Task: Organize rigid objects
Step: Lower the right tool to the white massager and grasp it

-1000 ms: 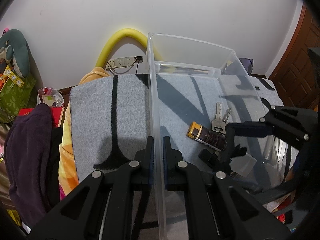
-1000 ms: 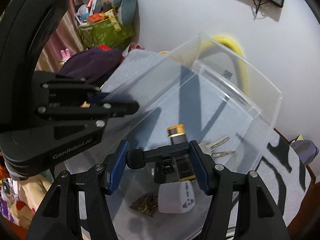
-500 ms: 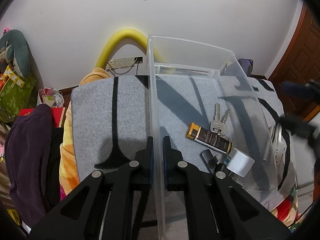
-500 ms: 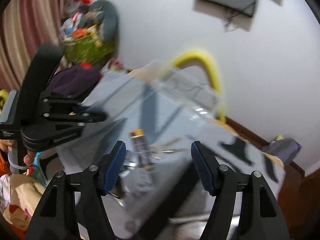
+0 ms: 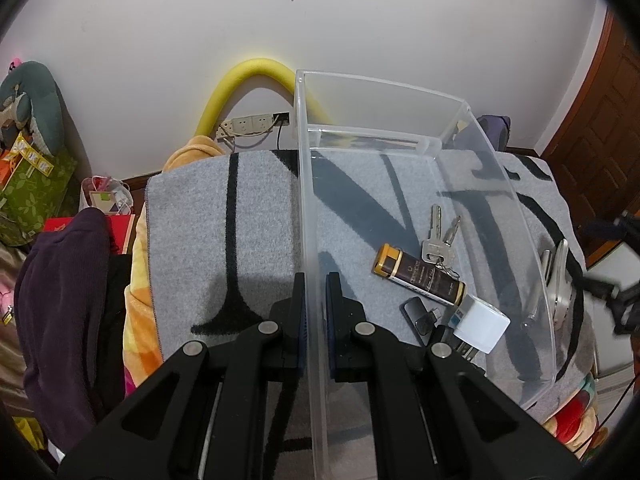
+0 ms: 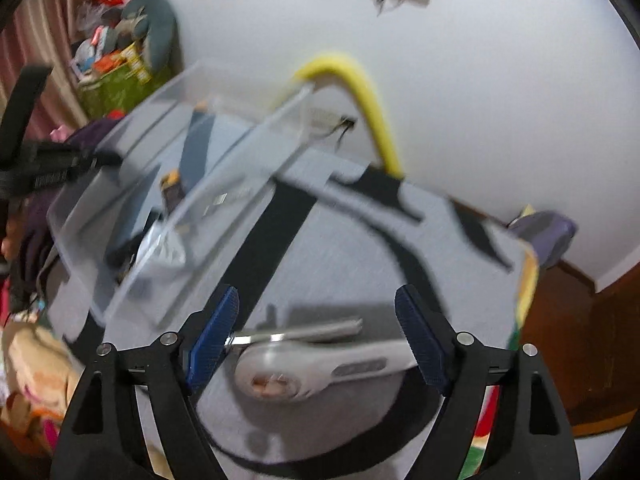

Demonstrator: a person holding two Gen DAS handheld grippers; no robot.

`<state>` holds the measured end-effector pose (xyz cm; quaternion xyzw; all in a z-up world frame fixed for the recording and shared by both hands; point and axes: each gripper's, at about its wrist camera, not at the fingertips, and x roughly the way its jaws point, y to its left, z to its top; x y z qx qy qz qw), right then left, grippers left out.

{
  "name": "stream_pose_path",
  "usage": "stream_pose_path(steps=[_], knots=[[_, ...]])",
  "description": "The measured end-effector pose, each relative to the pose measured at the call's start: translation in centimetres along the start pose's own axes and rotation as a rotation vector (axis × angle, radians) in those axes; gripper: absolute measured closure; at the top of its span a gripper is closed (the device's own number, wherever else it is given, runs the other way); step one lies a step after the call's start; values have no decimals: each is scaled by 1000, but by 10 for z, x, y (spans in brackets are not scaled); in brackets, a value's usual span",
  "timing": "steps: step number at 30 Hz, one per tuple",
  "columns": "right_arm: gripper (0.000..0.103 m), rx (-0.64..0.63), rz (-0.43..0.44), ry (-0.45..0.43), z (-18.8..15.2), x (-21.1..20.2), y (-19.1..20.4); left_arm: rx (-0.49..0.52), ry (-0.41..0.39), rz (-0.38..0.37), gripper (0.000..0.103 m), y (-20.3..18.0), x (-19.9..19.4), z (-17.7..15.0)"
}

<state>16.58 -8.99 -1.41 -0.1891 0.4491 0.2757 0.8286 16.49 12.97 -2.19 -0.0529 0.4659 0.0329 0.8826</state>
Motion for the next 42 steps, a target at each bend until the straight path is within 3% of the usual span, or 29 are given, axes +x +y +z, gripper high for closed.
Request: stream_pose_path(steps=[2,7,12,21,29,39,42], knots=[[25,-35,33,40,-7,11,7,1,1,3,98,-1,0,0],[21,-156,15,106,-20,35,25,2,2,3,98,0,0,0],[22,-158,14,128,-26,39,26,5,1,3,98,0,0,0],[22,143,35,98,-13,16,-55,0,-2,0,98,1,0,-1],[22,472,97,172,-55,22,-105,2,-3,-2,96,0,0,-1],[21,584,215,191,-46,56,-98,2,0,0,94,-2,0,-1],[19,559,168,194,-44,60,-88,2,-1,1,94,-2,0,-1]])
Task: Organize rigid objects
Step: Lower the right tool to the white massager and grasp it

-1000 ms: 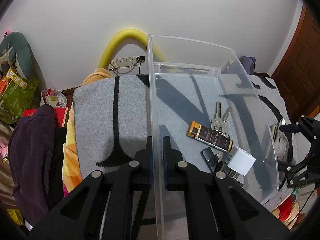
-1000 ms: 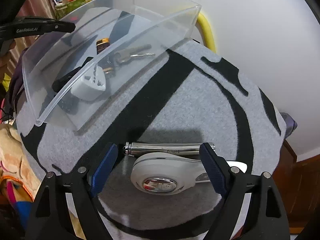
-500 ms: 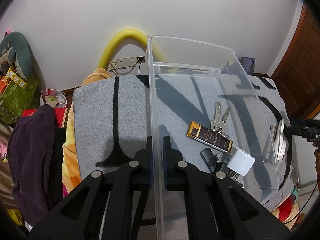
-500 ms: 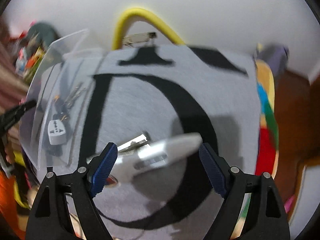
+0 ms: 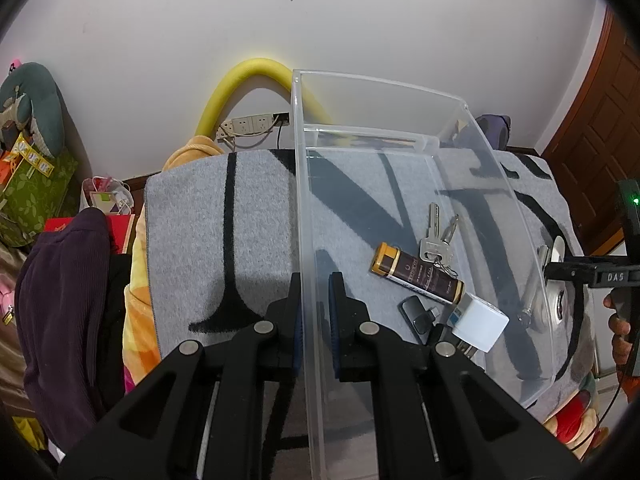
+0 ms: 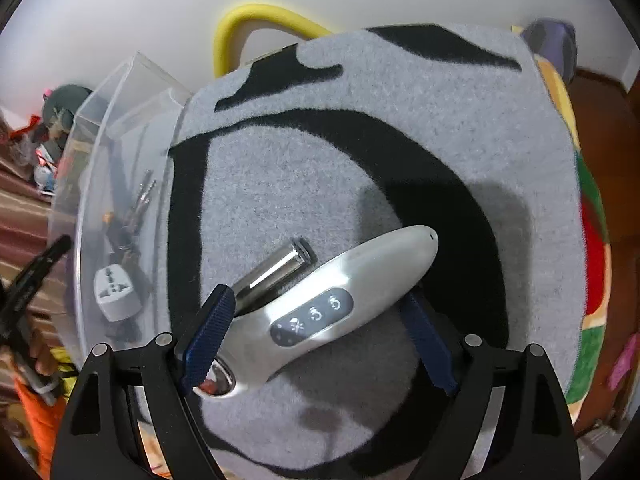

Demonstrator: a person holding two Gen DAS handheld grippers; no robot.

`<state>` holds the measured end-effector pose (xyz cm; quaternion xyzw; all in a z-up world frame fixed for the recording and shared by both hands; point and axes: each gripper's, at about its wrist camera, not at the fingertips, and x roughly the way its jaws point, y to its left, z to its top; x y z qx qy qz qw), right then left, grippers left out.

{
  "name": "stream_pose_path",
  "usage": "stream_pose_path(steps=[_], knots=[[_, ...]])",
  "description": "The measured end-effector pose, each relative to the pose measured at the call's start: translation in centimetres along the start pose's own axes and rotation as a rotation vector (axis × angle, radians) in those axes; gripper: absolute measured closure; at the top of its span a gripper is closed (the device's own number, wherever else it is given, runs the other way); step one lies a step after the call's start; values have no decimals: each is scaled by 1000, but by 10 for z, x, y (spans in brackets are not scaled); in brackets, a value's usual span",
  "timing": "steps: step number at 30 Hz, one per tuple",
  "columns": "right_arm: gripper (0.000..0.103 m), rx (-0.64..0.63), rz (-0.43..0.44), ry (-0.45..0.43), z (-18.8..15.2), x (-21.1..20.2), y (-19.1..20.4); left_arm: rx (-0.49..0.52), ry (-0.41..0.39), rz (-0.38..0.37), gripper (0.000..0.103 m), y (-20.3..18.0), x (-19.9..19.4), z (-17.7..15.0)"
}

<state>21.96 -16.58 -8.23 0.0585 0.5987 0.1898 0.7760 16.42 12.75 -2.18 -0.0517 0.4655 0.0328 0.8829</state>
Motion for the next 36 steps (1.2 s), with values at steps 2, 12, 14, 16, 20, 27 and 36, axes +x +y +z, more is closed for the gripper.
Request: stream_pose_path(steps=[2,12,14,16,20,27,36], knots=[[20,-20,-17,-9,-1,1,7,-2,1,-1,94,0,0,0],[54,-304,-52,-19,-14,4,56,-1,4,-2,94,0,0,0],[60,-360,-78,-21,-20,2,62,0,6,-2,94,0,0,1],[62,-424,-129,-40,-22,-3,61,0,5,-2,94,0,0,0],[70,-470,-201,-78,-22,-7,67,-3,4,-1,94,0,0,0],[70,-357,-157,-30,-11,11,62,-7,3,-1,94,0,0,0],[81,-411,-191,-163,-27,-9,87,-7,4,0,94,1,-2,0]])
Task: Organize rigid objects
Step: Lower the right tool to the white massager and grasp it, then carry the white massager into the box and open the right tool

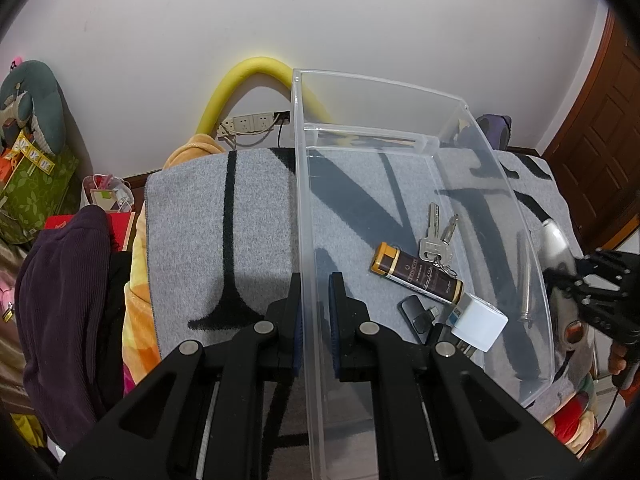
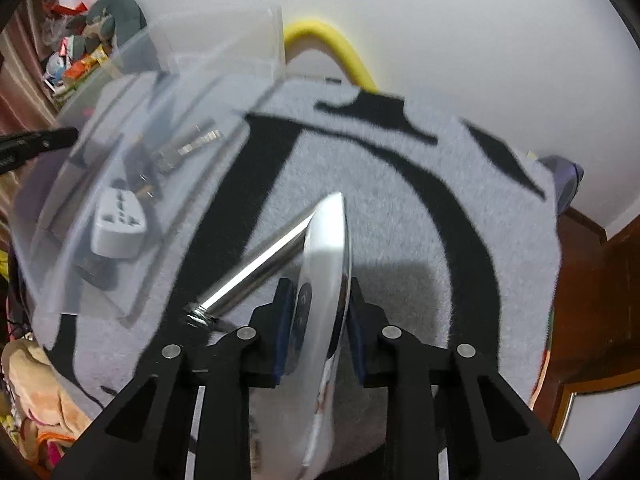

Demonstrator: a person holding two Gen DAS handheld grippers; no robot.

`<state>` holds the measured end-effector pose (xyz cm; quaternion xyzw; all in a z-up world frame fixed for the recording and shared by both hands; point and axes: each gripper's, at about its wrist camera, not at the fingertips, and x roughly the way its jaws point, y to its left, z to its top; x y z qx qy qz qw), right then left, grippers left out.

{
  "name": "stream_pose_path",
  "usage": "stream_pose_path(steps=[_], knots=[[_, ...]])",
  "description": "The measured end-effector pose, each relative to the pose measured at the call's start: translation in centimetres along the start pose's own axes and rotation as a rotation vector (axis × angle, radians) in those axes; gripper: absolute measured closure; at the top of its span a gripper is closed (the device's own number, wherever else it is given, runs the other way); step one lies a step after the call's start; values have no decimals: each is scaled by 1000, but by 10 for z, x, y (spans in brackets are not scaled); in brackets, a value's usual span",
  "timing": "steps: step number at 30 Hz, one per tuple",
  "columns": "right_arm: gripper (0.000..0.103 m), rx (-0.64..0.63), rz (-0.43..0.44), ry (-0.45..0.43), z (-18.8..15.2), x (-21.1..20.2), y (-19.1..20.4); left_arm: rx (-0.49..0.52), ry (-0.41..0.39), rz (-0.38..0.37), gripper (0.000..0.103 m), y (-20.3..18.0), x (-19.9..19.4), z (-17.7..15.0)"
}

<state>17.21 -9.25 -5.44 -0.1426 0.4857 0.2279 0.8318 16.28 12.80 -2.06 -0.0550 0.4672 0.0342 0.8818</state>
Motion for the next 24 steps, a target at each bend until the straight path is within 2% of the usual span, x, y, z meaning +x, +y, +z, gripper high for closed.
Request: stream_pose_path(steps=[10,17,24], knots=[[86,1,-45,-184,2,-70,-1,1,0,0,94,0,0,0],[86,-21,-56,-274,22,-104,8,1,0,-1,94,0,0,0],[86,-52,-28,-390,54,-142,28,0,-1,-4,94,0,0,0]])
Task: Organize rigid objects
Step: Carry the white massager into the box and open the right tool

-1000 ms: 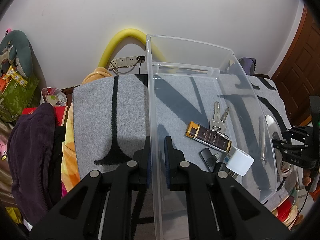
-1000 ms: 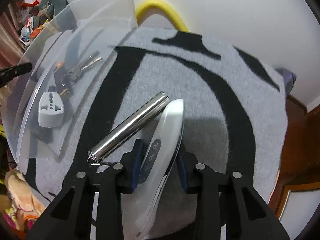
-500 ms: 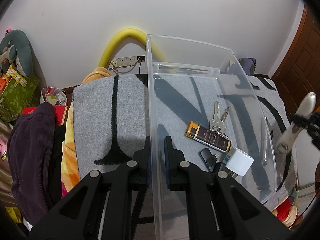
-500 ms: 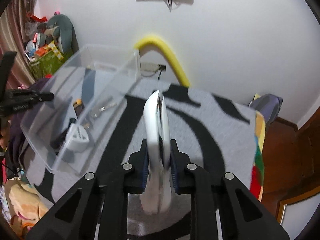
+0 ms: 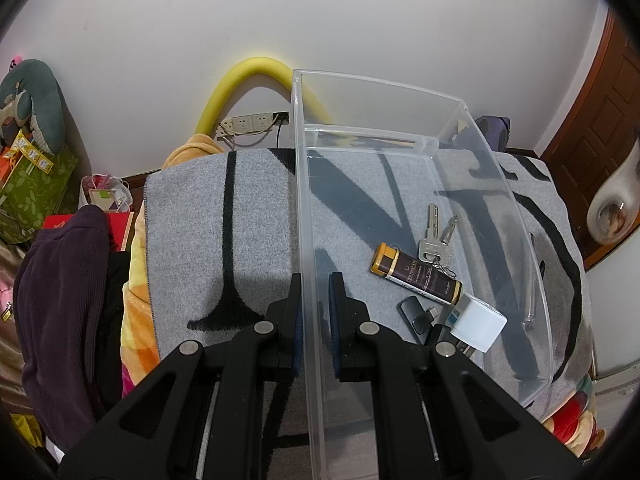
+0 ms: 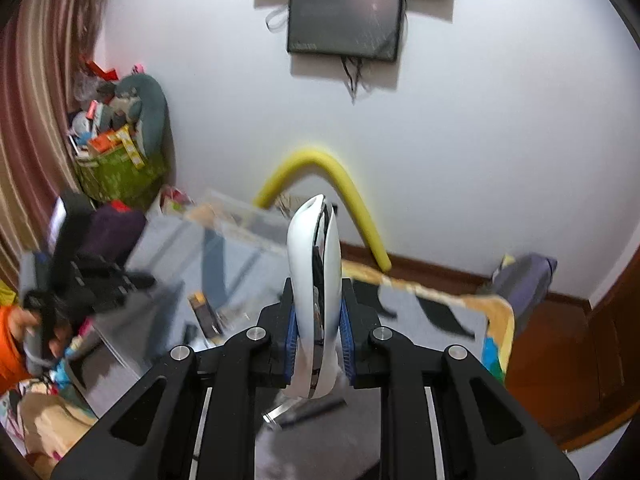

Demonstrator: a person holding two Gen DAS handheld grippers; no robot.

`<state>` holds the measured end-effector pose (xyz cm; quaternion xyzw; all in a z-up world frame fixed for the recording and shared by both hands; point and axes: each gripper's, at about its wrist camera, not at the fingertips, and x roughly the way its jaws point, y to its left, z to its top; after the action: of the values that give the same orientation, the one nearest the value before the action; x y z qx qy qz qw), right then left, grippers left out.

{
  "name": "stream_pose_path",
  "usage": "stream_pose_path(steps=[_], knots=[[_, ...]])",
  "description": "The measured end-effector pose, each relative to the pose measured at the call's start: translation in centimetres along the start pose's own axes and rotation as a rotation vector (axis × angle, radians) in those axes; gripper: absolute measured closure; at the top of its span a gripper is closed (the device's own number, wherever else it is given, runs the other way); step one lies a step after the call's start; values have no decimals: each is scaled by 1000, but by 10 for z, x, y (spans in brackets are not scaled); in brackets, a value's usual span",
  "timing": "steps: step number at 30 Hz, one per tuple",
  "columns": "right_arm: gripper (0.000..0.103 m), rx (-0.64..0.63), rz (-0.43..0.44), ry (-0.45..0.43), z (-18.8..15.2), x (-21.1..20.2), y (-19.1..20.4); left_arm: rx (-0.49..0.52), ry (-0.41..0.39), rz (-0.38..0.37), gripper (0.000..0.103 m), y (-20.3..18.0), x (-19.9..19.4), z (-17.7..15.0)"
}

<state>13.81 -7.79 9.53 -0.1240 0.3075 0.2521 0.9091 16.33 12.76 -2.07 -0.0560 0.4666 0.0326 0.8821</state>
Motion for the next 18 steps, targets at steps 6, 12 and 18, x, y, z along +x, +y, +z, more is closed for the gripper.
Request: stream_pose_path(steps=[6,12,18], knots=[[86,-28,105,-40,24,3,37,-2,-1,-5,94,0,1,0],[86,-59,232,-1,23,30,83,-4,-1,-9,94,0,1,0],[86,-5,396,170,7,86,103,-2,-8,-11,95,-1,-1,0]])
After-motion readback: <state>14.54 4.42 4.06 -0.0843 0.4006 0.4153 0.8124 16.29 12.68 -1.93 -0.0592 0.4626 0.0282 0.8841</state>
